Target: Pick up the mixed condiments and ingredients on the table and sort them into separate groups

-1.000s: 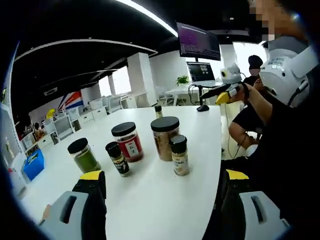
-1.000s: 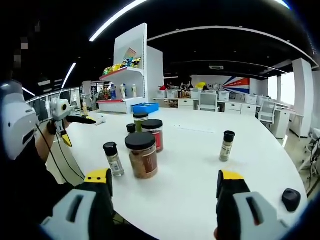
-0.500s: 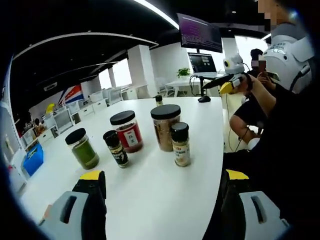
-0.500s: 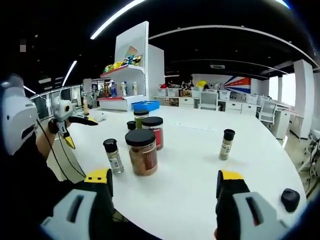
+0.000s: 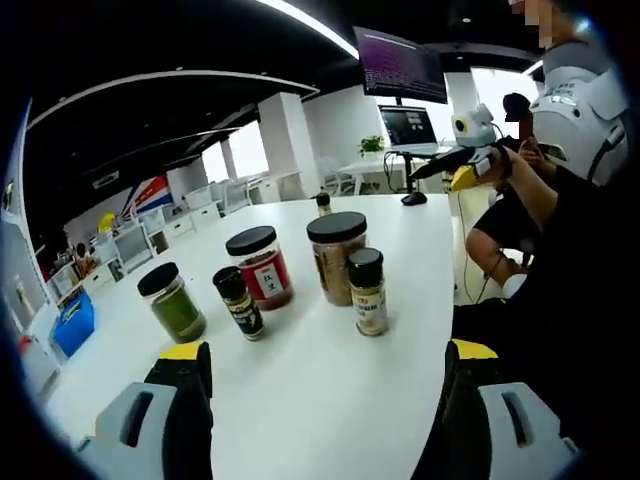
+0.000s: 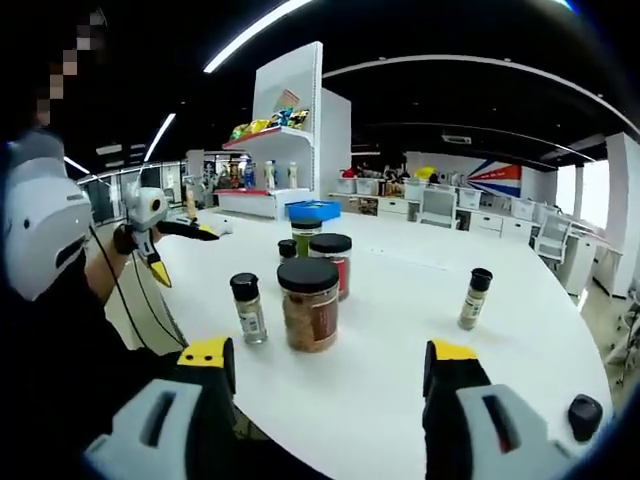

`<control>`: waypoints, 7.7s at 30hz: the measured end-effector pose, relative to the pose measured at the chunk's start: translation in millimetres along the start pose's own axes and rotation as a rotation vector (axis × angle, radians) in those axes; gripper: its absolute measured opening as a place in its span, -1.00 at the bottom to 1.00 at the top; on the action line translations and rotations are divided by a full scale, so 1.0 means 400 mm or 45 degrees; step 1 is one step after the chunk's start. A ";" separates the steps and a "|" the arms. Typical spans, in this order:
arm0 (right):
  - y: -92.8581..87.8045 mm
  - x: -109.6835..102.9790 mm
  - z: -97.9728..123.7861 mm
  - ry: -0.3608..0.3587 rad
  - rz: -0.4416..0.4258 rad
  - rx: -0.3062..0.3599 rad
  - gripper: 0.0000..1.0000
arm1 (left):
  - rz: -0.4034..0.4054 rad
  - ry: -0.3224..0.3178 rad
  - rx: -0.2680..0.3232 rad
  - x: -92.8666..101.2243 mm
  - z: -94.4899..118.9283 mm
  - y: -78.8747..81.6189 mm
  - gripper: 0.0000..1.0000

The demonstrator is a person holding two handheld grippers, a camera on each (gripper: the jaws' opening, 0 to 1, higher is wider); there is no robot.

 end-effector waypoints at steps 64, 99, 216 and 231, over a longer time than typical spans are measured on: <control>0.000 -0.241 -0.433 0.651 0.118 0.036 0.21 | 0.024 0.008 0.039 0.008 0.002 -0.056 0.91; -0.012 -0.204 -0.445 0.548 0.169 0.063 -0.51 | -0.005 -0.046 0.009 0.014 0.002 -0.054 0.90; 0.336 0.076 -0.178 0.355 0.033 0.415 -0.56 | -0.037 -0.100 0.029 0.034 0.003 -0.026 0.90; 0.335 0.262 -0.289 -0.002 -0.043 0.390 -0.56 | -0.042 -0.084 0.009 0.037 0.001 -0.031 0.90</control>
Point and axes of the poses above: the point that each gripper's makers call its tool centre point, and the gripper's own axes: z roughly backward along the fingers, x roughly to its right, y roughly out of its top, the point moved 10 cm from there along z, roughly backward along the fingers
